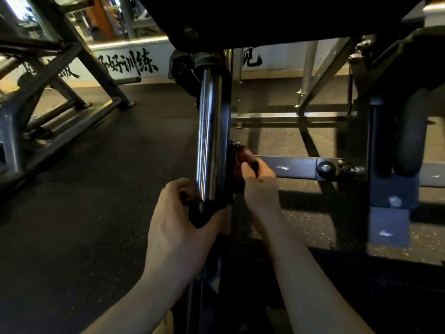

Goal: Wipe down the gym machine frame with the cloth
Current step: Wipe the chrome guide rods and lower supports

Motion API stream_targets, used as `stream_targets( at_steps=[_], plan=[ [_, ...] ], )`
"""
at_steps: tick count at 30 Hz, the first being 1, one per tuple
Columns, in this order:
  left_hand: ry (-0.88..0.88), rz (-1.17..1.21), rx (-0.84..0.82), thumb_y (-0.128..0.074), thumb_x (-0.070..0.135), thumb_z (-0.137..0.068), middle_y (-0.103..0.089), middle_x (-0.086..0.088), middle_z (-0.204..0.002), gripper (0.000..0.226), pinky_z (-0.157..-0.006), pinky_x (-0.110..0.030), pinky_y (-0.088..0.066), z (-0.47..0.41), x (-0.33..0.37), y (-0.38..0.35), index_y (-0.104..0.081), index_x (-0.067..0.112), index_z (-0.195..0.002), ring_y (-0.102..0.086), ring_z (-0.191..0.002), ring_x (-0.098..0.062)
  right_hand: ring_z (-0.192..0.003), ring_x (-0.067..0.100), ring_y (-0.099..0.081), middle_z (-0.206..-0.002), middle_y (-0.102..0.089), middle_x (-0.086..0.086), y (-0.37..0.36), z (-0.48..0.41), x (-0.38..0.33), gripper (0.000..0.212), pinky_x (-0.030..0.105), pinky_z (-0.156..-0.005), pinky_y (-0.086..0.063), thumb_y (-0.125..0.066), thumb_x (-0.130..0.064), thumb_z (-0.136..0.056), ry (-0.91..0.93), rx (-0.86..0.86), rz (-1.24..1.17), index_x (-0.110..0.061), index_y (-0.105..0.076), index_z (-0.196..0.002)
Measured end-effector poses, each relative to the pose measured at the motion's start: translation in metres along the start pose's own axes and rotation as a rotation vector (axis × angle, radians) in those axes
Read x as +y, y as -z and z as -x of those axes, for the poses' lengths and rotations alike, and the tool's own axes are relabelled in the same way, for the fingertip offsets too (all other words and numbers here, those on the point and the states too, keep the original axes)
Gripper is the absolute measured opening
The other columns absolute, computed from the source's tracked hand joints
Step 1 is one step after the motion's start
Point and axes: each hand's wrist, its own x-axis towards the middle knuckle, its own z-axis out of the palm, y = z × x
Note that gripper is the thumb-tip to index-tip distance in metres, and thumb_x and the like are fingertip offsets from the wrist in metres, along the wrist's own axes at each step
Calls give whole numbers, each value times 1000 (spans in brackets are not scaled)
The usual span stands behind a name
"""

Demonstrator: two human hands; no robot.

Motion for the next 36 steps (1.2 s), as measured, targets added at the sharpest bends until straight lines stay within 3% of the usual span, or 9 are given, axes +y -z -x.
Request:
stream_targets(
  at_steps=[5, 10, 14, 17, 20, 24, 29, 34, 36],
  plan=[
    [-311, -232, 109, -87, 32, -74, -25, 2, -158, 114, -121, -42, -29, -23, 13, -17, -16, 22, -162, -24, -147, -14, -119, 32, -60, -130, -63, 14, 8, -42, 22, 35, 50, -106, -49, -48, -8, -104, -252, -2, 132, -17, -58, -136],
    [-448, -236, 183, -87, 24, -75, -26, -9, -162, 111, -119, -55, -34, -24, 9, -32, -19, 12, -162, -24, -151, -23, -103, 26, -59, -104, -60, 4, 39, -56, 14, 22, 52, -105, -48, -58, -16, -102, -257, 91, -53, -21, -56, -124],
    [-395, -193, 201, -85, 19, -75, -31, -8, -159, 106, -121, -50, -33, -24, 5, -32, -23, 10, -161, -29, -148, -21, -104, 22, -63, -112, -67, 3, 16, -72, 4, 34, 40, -87, -57, -74, -15, -91, -218, 115, -140, -20, -59, -121],
    [-415, -192, 179, -83, 17, -76, -36, -9, -156, 105, -120, -47, -33, -25, 6, -32, -22, 8, -161, -34, -146, -23, -113, 23, -63, -117, -67, 4, -6, -80, 10, 38, 39, -91, -56, -73, -15, -92, -104, 238, -64, -15, -61, -128],
    [-425, -212, 179, -82, 15, -76, -40, -12, -153, 103, -120, -43, -32, -25, 6, -32, -22, 4, -160, -37, -144, -25, -124, 28, -61, -129, -66, 10, -8, -84, 23, 37, 42, -104, -51, -69, -14, -95, 25, 260, 277, -12, -62, -132],
    [-431, -223, 165, -81, 14, -76, -41, -15, -152, 104, -117, -50, -37, -25, 7, -30, -20, 2, -160, -39, -142, -28, -113, 27, -65, -119, -67, 9, 7, -83, 20, 26, 40, -97, -53, -66, -19, -97, 105, 210, 688, -15, -65, -122],
    [-423, -228, 165, -81, 12, -76, -41, -15, -152, 104, -116, -52, -38, -24, 8, -30, -20, 3, -160, -39, -141, -28, -114, 21, -59, -120, -60, 4, 50, -71, 29, 22, 32, -91, -44, -58, -24, -102, 77, 306, 517, -16, -62, -122],
    [-440, -213, 176, -79, 11, -77, -43, -17, -149, 101, -116, -48, -38, -24, 7, -32, -22, 0, -159, -41, -140, -30, -122, 20, -58, -125, -62, 2, 88, -62, 28, 43, 43, -105, -50, -73, -14, -90, 43, 445, 418, -23, -53, -127],
    [-437, -208, 183, -79, 11, -76, -44, -18, -148, 101, -116, -47, -38, -25, 6, -33, -22, 0, -159, -42, -139, -30, -119, 19, -59, -121, -62, 1, 93, -63, 27, 42, 38, -101, -49, -74, -16, -89, 93, 494, 514, -23, -52, -123]
  ],
)
